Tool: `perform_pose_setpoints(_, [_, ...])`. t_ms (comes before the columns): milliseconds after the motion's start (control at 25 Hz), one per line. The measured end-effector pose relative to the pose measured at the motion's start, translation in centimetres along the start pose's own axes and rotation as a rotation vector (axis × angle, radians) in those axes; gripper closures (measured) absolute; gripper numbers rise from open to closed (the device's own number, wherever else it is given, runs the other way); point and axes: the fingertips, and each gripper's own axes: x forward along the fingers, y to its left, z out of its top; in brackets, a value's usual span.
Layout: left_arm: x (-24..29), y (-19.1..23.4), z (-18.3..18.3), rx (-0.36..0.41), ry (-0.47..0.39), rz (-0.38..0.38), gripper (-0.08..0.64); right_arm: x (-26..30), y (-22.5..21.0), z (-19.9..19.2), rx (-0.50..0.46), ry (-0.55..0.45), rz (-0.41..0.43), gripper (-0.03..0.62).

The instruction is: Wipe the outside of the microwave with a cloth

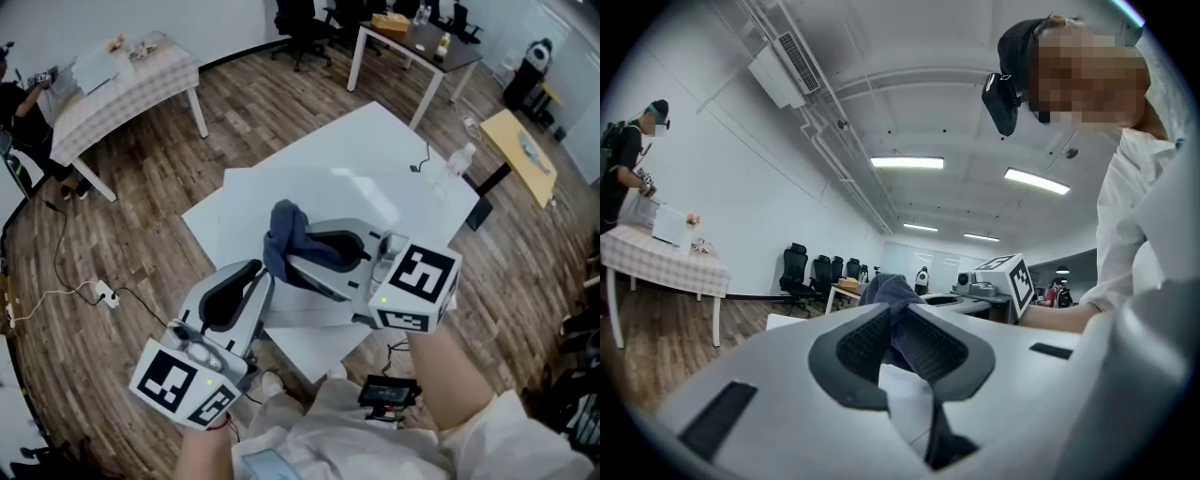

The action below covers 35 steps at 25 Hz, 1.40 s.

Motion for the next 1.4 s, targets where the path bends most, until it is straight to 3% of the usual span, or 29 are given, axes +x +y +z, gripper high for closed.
perform_pose_setpoints(240, [-1.7,3.4,-1.9,-0.030,-0.008,0.052,0.518,3.7,0.1,-1.7,-0.040,0.082,0.038,0.505])
perform_pose_setpoints(520, [-4.1,7.5,-3.8,-0.085,-0.019,0.113,0.518,9.2,0.5,-3.4,-0.192,0.312,0.111,0.505])
perform_pose_setpoints(760, [-6.2,11.0,-4.4,-0.100,-0.043,0.117,0.514,14.0,0.4,-4.8,-0.278,0.459,0.151,0.505])
perform_pose_setpoints(1040, [-8.5,13.1,-4.7,-0.103,-0.044,0.088,0.505,17.7,1.5,-6.4,-0.470,0.678,0.219,0.505])
perform_pose_setpoints(1240, [-8.9,12.7,-5.7,-0.107,-0.020,0.084,0.505,18.6,2.3,-8.2,-0.629,0.881,0.322,0.505])
perform_pose_setpoints(1400, [-8.5,12.5,-7.6,-0.109,0.003,0.096,0.505,19.1,2.7,-9.8,-0.709,1.024,0.489,0.505])
